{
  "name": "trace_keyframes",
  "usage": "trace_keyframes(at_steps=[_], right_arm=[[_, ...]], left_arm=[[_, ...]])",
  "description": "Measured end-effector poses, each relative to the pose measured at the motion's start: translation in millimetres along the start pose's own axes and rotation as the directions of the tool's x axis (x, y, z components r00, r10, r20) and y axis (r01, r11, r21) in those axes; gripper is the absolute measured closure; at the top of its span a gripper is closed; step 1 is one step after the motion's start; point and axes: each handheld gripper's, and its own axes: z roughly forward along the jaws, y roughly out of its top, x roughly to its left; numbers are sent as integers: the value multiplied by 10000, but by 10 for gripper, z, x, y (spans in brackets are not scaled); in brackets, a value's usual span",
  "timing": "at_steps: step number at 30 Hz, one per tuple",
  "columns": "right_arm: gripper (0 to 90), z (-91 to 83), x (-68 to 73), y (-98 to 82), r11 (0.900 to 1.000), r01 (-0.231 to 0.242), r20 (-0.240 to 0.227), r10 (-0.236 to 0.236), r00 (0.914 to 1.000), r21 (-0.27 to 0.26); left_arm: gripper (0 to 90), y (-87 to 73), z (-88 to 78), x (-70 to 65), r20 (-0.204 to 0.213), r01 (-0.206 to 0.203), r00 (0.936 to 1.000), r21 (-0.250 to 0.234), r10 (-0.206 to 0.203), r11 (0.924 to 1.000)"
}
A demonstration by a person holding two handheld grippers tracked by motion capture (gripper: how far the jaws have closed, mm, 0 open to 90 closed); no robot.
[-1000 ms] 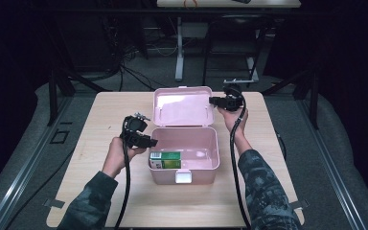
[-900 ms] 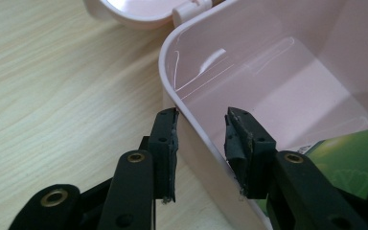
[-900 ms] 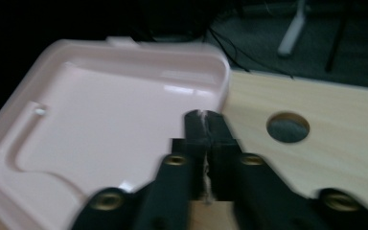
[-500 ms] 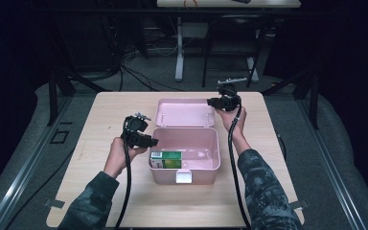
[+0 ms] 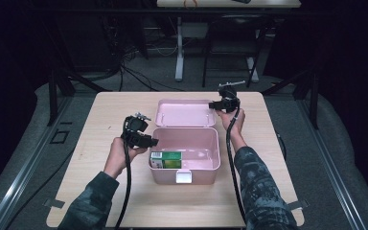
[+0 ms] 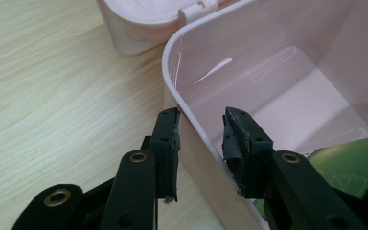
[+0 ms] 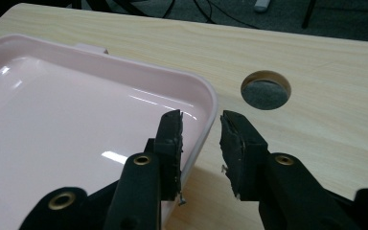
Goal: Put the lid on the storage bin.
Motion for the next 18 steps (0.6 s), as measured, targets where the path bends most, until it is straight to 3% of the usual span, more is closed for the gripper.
trace_keyframes(at_steps=[10,18], right_arm=[[734,183,-48,15,9968,-797,-213,798,9966,61],[793,187,-5,27,9969,-749,24,750,9972,-235]], left_arm=[[665,-4,2,11,50,-26,10000,-37,26,10000],[665,-6,8,-1,-37,-53,10000,-51,53,10000]])
